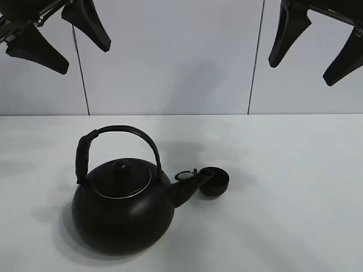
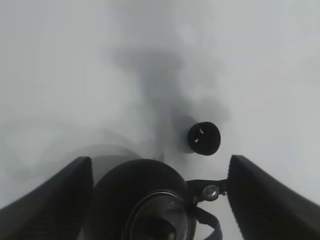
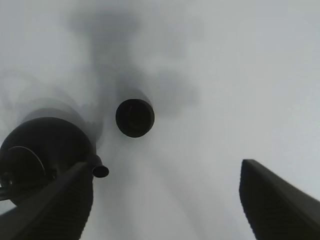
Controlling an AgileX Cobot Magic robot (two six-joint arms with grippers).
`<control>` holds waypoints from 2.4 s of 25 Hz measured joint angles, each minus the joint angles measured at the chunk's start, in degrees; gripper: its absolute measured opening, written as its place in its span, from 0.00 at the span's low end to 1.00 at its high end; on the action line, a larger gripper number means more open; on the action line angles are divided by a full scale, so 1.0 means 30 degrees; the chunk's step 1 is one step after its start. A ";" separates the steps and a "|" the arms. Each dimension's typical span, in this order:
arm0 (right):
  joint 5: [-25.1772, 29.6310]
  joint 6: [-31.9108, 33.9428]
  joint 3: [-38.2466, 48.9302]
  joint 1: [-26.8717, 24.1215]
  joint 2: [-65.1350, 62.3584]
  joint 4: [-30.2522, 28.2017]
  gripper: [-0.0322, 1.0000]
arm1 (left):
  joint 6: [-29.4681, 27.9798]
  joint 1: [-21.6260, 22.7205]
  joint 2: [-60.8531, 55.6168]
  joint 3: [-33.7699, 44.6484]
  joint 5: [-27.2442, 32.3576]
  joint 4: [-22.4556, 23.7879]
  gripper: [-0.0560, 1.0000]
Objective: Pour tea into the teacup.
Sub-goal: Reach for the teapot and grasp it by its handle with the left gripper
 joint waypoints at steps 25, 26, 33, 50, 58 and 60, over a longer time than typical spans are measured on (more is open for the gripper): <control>-0.0289 0.0000 0.0000 0.0000 0.0000 0.0021 0.57 | 0.0382 0.0000 0.0000 0.0000 0.0504 0.1512 0.56; -0.0289 0.0000 0.0000 0.0000 0.0000 0.0021 0.57 | 0.0490 0.0000 0.0000 0.0000 0.0670 0.1574 0.56; -0.0289 0.0000 0.0000 0.0000 0.0000 0.0021 0.57 | 0.0808 0.0000 0.0000 0.0000 0.1930 0.2590 0.56; -0.0302 -0.0012 0.0000 0.0000 0.0000 0.0021 0.57 | 0.0886 0.0000 -0.4468 0.0914 0.0356 0.4189 0.56; -0.0344 -0.0012 0.0000 0.0000 0.0000 0.0021 0.57 | 0.1365 0.0000 -0.8717 0.7068 -0.5501 0.3643 0.56; -0.0344 -0.0012 0.0000 0.0000 0.0000 0.0021 0.57 | 0.2029 0.0000 -0.9352 0.9206 -0.7330 0.2776 0.56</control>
